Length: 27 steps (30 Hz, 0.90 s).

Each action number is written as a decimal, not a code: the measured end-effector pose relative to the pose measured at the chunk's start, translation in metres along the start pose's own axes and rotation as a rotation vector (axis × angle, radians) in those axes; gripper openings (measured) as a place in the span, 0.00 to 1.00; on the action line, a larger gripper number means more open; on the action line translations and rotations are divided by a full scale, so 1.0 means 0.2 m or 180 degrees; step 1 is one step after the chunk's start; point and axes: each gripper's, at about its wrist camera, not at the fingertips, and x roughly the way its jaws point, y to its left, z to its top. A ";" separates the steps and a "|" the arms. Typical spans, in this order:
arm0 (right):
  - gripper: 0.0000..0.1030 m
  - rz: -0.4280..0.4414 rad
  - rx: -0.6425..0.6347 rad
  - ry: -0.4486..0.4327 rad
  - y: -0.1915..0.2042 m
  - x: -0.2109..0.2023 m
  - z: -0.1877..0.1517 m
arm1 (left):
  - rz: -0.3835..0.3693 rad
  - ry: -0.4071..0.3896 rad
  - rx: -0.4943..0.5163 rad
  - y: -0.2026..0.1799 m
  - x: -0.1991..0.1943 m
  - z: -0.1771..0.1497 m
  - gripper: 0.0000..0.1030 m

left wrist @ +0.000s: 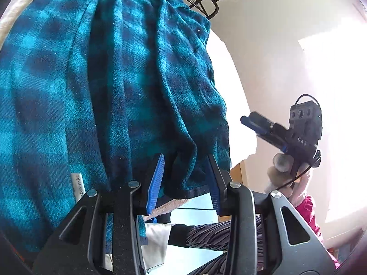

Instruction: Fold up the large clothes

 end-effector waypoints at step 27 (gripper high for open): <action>0.02 0.0509 -0.0098 0.0000 0.06 0.05 -0.14 | -0.0087 -0.0034 0.0188 -0.14 0.06 -0.06 0.01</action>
